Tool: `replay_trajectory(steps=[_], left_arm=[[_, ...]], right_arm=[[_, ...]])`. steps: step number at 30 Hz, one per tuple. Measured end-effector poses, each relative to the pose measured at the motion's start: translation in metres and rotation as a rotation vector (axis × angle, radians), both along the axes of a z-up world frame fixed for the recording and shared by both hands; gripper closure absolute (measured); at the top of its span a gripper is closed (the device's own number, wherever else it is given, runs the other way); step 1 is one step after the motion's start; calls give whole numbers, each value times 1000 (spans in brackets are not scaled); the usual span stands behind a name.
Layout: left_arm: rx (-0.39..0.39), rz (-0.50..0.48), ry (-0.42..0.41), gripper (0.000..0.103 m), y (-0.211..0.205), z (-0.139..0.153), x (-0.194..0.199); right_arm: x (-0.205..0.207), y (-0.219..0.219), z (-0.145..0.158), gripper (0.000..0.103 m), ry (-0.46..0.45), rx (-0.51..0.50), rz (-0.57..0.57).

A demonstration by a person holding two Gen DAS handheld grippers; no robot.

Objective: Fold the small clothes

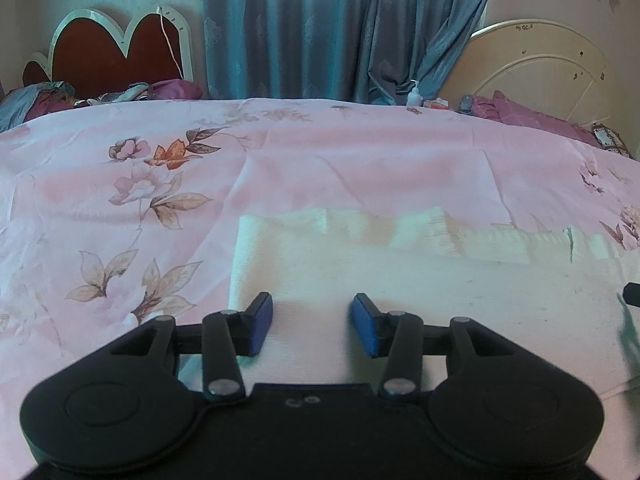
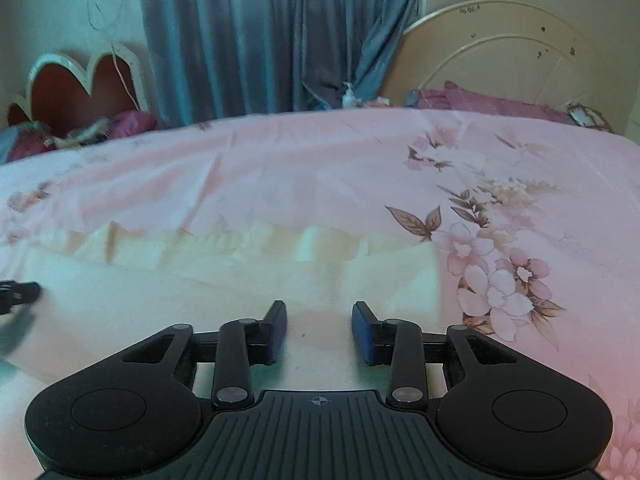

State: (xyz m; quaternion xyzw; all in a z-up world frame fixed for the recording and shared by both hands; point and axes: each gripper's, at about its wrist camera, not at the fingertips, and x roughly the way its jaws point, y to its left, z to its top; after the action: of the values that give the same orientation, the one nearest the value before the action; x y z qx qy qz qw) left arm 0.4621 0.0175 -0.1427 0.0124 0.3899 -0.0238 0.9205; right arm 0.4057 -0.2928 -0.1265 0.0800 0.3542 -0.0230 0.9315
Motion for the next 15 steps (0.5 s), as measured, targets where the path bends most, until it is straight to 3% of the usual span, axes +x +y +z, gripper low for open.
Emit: replay_trajectory(steps=[8, 15], left_arm=[[0, -33, -27, 60, -2, 9, -36], [41, -56, -26, 56, -3, -3, -55]], right_arm=[[-28, 20, 3, 67, 3, -16, 74], [-44, 13, -13, 67, 39, -66, 75]])
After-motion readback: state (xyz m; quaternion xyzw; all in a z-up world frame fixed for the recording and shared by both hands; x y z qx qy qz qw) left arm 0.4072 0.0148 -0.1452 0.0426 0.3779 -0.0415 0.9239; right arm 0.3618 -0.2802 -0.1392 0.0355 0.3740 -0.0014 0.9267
